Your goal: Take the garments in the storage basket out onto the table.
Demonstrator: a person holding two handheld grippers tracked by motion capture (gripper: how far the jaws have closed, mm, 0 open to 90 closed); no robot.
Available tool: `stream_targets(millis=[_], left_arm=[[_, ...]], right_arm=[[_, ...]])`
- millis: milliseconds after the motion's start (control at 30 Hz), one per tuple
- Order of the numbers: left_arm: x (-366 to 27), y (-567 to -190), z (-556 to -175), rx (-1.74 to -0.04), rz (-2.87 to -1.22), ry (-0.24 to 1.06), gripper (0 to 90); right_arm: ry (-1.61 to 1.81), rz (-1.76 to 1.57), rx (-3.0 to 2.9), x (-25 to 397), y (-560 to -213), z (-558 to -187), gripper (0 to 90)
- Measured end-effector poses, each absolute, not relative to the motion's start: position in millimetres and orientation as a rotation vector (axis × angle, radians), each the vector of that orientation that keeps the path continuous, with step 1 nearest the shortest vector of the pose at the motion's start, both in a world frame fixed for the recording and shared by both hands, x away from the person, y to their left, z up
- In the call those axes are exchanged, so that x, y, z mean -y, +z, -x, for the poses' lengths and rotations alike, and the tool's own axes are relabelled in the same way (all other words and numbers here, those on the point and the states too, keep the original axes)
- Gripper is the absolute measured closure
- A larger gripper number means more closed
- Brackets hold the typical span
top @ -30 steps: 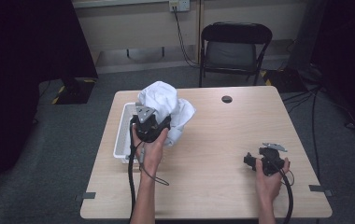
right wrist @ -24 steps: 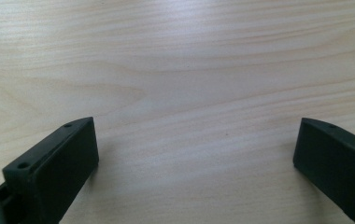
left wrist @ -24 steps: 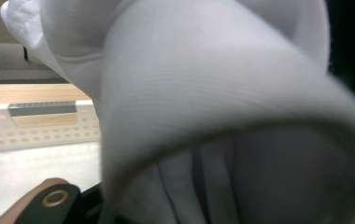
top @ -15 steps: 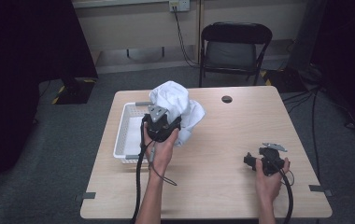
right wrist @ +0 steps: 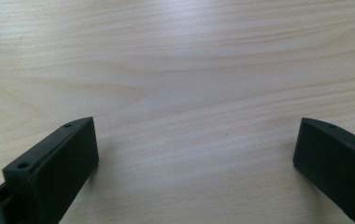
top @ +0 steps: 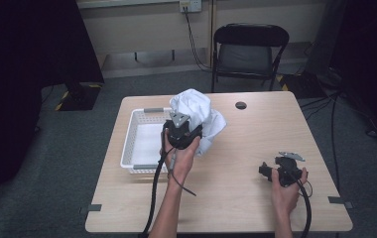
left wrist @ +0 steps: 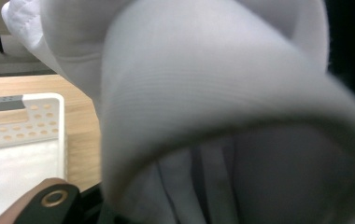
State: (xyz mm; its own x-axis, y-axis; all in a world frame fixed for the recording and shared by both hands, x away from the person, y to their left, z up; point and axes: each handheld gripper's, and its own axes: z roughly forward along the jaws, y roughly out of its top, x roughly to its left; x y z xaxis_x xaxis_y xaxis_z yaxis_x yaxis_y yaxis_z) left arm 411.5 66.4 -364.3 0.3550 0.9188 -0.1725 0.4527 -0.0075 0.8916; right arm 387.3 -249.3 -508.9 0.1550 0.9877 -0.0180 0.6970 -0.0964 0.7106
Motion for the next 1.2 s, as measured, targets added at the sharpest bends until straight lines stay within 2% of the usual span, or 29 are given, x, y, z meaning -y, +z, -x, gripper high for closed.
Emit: stream_targets(millis=[1200], left_arm=[[-5.1, -404.2, -431.4, -1.265, -1.724, 0.494, 66.9]], right_arm=[[0.649, -1.858, -1.601, 249.3, -509.0, -387.3, 0.0]])
